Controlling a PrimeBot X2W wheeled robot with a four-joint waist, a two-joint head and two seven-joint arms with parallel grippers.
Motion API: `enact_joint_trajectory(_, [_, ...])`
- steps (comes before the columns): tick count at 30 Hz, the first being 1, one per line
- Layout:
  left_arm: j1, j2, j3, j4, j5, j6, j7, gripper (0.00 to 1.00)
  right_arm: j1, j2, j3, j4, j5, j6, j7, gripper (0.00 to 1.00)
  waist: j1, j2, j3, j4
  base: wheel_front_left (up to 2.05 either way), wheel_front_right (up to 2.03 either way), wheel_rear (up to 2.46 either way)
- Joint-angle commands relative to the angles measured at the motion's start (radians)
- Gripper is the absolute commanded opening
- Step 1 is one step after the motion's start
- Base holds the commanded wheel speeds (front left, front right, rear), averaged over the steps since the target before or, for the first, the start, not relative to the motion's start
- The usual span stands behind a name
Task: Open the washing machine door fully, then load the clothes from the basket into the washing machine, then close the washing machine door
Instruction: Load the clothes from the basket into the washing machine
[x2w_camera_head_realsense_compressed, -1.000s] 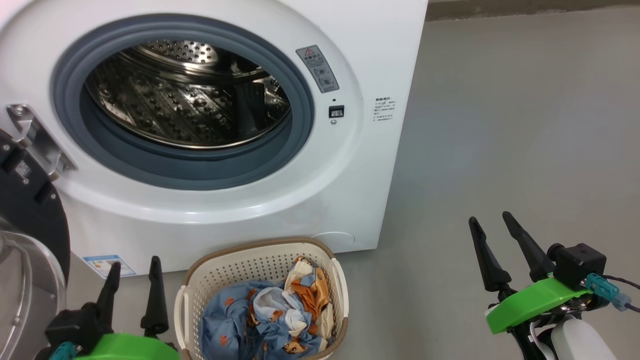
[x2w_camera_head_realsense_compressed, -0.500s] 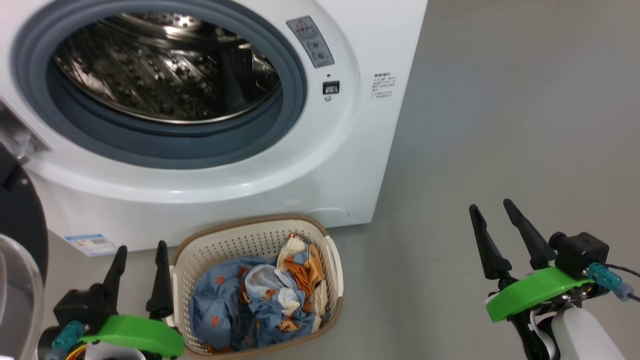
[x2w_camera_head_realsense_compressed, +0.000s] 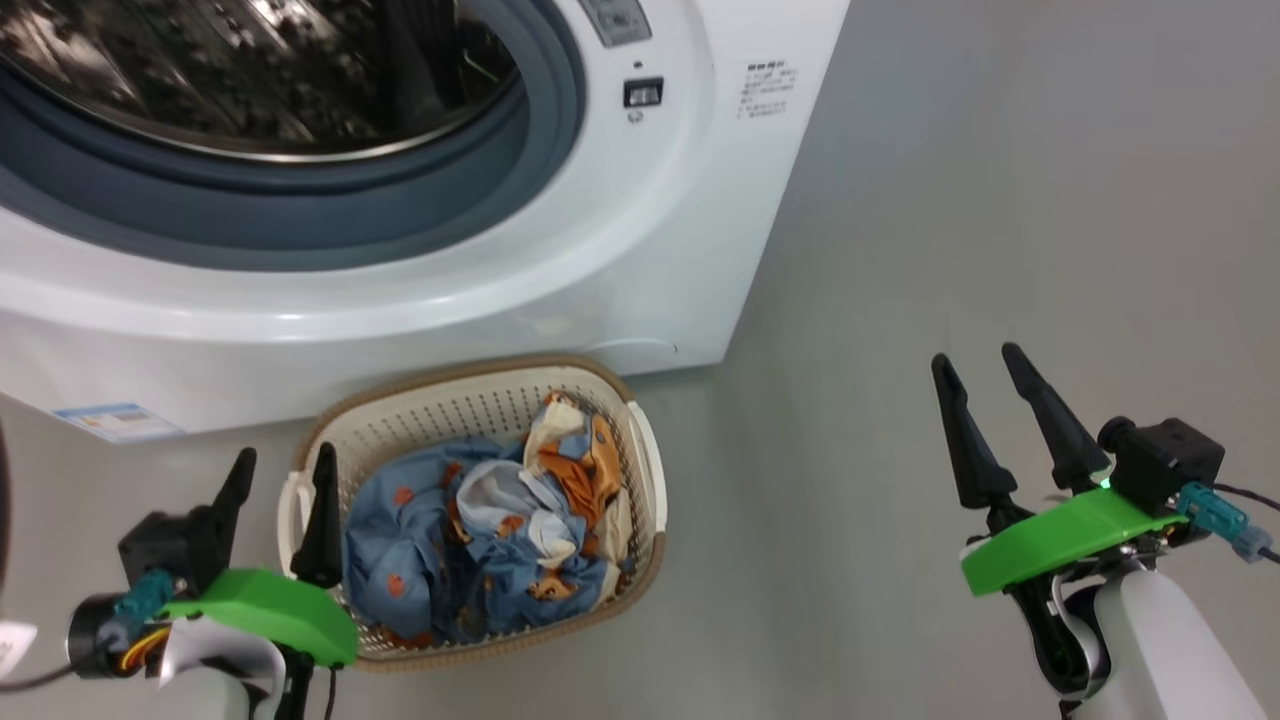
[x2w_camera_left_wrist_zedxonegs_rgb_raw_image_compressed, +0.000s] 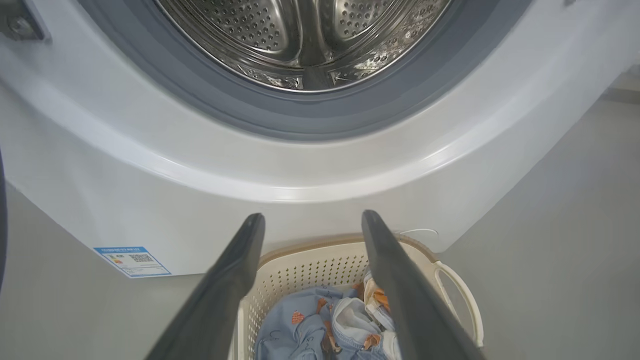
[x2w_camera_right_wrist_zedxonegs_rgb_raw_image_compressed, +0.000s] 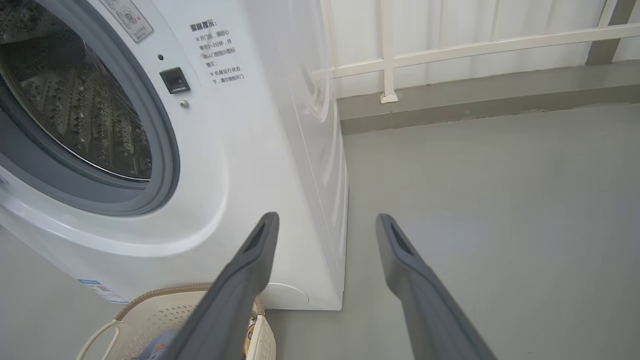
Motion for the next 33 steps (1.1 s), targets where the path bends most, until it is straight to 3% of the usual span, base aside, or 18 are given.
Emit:
enact_joint_trajectory(1, [-0.038,0.029,0.026,-0.003,0.011,0.001,0.007,1.0,-0.021,0.004,0.016,-0.029,-0.011,0.002,-0.012,1.0,0.0,-0.0001,0.053,-0.02,0.0,0.0,0.0])
enact_joint_trajectory(6, [-0.094,0.043,0.012,0.071,0.021,0.007,0.039,1.0,-0.048,0.021,0.006,-0.04,-0.011,0.002,-0.012,1.0,0.0,-0.0001,0.118,-0.043,0.0,0.0,0.0])
enact_joint_trajectory(15, [-0.229,0.064,-0.064,0.267,0.01,-0.021,0.066,1.0,-0.094,0.048,0.006,-0.052,-0.011,0.002,-0.012,1.0,0.0,-0.0001,0.216,-0.088,0.0,0.0,0.0])
enact_joint_trajectory(33, [-0.498,0.064,-0.403,0.598,-0.184,-0.029,0.115,1.0,-0.161,0.072,0.011,-0.083,-0.013,0.002,-0.012,1.0,0.0,-0.0001,0.388,-0.154,0.0,0.0,0.0])
